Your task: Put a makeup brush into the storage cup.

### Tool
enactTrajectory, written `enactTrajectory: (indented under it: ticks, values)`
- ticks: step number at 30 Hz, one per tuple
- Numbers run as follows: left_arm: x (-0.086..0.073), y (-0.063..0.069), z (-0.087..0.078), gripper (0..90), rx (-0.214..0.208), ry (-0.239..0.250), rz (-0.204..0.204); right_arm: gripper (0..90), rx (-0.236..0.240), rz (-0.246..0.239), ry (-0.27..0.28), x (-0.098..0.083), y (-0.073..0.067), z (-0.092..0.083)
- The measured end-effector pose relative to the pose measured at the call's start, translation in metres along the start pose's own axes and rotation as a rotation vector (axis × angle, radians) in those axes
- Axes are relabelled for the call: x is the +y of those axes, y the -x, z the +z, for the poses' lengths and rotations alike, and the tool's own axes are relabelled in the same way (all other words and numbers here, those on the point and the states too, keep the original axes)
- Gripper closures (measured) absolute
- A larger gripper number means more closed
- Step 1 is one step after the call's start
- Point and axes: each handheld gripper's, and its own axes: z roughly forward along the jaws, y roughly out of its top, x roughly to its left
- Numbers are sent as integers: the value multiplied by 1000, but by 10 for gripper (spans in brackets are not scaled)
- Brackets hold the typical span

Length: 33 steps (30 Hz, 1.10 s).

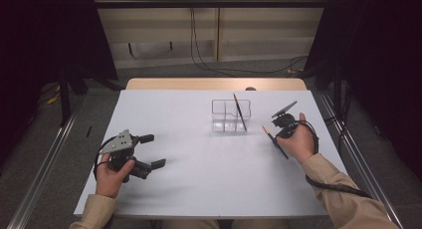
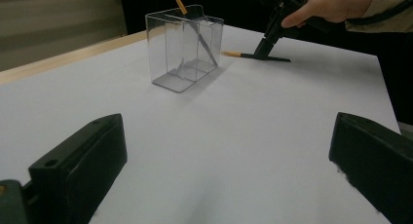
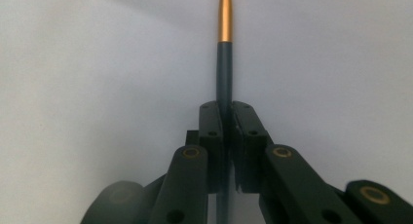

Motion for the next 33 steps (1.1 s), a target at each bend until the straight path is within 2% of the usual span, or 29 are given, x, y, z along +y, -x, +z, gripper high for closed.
enactTrajectory:
  ticks: [9, 17, 20, 25, 27, 30, 33]
  values:
    - [1, 0, -1, 4, 3, 0, 4, 843, 19, 10, 48, -6, 3, -1]
    - [-1, 0, -2, 4, 7, -2, -2, 843, 17, -14, 8, -7, 2, -4]
    - [-1, 0, -1, 4, 6, -2, -1, 842, 21, -6, 18, -9, 4, -4]
    - [-1, 0, 1, 4, -3, -6, 1, 838, 15, -22, 6, -7, 2, -3]
    - [-1, -1, 1, 4, -3, -8, -1, 839, 27, -23, 19, -6, 2, -3]
    - [-2, -2, 1, 4, -2, -5, -4, 819, 26, -22, 33, -3, 2, -3]
    - [-2, -3, 1, 4, -2, -4, -9, 799, 25, -15, 23, 2, 1, 1]
